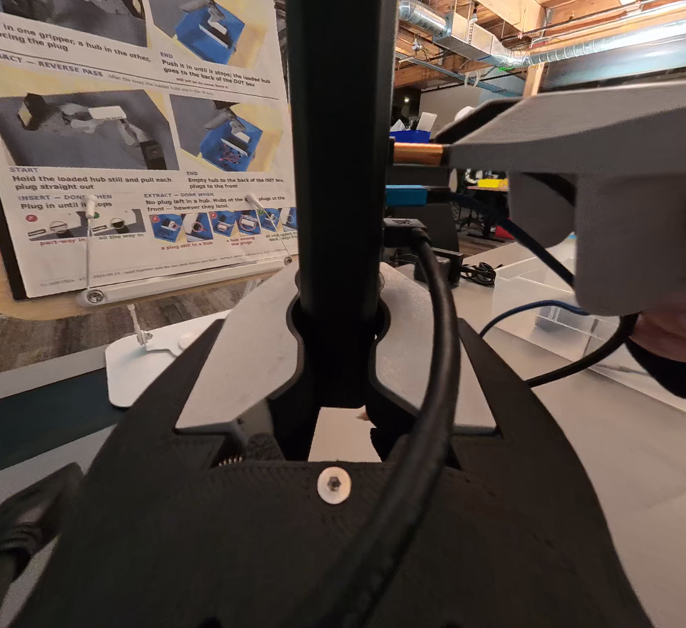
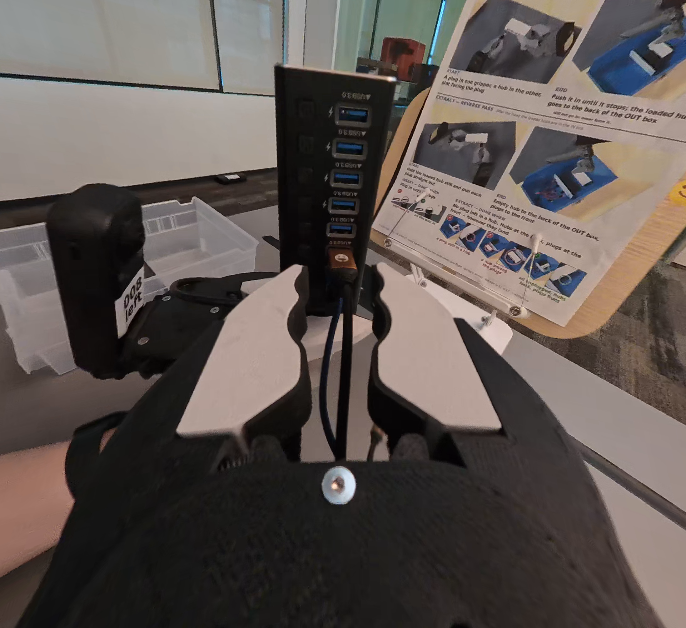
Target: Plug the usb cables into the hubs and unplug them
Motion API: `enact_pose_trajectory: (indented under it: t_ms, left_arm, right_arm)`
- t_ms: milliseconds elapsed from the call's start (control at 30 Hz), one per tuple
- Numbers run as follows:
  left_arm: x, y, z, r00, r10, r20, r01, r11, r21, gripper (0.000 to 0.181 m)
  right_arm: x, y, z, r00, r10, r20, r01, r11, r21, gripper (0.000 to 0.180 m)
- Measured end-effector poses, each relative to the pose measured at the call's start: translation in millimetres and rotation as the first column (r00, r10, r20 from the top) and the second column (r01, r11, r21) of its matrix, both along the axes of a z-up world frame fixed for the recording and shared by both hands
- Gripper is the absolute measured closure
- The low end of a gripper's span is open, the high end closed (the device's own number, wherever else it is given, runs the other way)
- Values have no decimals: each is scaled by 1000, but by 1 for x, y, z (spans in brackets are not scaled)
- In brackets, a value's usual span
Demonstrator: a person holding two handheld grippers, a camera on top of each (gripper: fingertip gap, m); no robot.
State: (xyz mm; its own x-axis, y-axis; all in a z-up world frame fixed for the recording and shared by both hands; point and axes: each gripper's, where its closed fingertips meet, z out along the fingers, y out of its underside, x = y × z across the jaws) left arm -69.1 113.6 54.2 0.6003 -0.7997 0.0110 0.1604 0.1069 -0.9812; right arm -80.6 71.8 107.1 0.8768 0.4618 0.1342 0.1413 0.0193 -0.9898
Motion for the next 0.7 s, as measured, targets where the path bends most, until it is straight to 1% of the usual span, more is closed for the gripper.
enact_pose_trajectory:
  t_ms: [100, 167, 300, 467, 567, 700]
  left_arm:
    - [-2, 0, 2, 1000, 19, -8, -18, 999, 30, 152]
    - [-2, -1, 3, 1000, 14, 0, -14, 1000, 28, 152]
    - [-1, 0, 1, 1000, -6, 20, 6, 1000, -2, 152]
    - [1, 3, -1, 997, -65, 42, 68, 995, -72, 151]
    - [-1, 3, 1, 996, -82, 36, 84, 994, -62, 151]
    - [3, -1, 3, 989, -147, 33, 149, 986, -77, 151]
  right_arm:
    - [-5, 7, -4, 1000, -6, -18, 5, 1000, -19, 156]
    - [-5, 8, -1, 999, -2, -54, 2, 1000, -5, 163]
    - [-7, 10, -1, 997, 15, -70, -15, 1000, -3, 164]
    - [-8, 13, -2, 995, 23, -96, -20, 999, 25, 164]
    - [-10, 13, -1, 996, 26, -86, -23, 999, 35, 164]
    - [-11, 8, 2, 995, 78, -65, -76, 996, 35, 164]
